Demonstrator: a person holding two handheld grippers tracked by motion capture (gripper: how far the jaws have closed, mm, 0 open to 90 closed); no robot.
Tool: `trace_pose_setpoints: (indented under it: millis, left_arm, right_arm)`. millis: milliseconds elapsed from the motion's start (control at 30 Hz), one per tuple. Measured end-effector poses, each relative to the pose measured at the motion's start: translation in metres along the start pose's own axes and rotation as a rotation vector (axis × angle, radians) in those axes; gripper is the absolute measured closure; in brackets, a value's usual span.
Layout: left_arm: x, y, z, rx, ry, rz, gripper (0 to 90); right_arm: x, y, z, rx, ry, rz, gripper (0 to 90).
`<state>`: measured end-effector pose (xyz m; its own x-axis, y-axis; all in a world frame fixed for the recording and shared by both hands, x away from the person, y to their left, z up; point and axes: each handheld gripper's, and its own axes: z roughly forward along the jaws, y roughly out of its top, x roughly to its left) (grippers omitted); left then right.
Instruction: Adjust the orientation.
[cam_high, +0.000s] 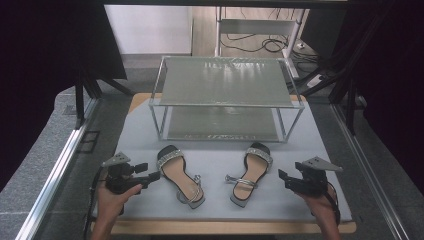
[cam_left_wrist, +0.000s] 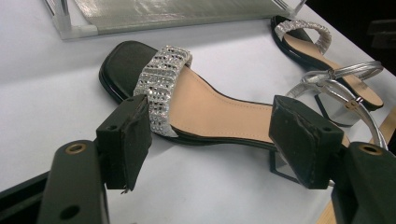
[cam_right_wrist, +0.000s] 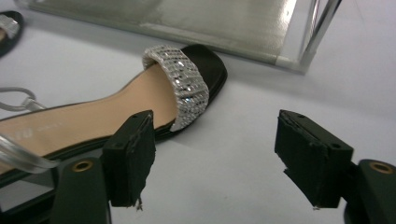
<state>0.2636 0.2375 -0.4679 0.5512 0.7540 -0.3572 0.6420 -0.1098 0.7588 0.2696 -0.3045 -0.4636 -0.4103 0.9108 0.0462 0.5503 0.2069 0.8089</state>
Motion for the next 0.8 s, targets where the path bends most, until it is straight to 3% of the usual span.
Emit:
trace_pose_setpoints:
  millis: [133, 367, 433, 800]
  left_arm:
    - [-0.001, 0.0, -0.001, -0.001, -0.006, 0.003, 30.1]
    - [-0.002, 0.002, -0.006, -0.007, -0.009, 0.011, 29.9]
    - [-0.001, 0.002, -0.006, -0.008, -0.007, 0.01, 29.8]
    - [-0.001, 0.003, -0.01, -0.013, -0.014, 0.011, 29.6]
  right_arm:
    - [0.003, 0.002, -0.004, -0.015, 0.027, -0.011, 33.9]
    - [0.015, 0.006, -0.007, -0.016, 0.113, -0.051, 47.5]
    - [0.018, 0.009, -0.009, -0.022, 0.163, -0.061, 53.5]
    - [0.04, 0.013, -0.006, -0.01, 0.27, -0.111, 69.7]
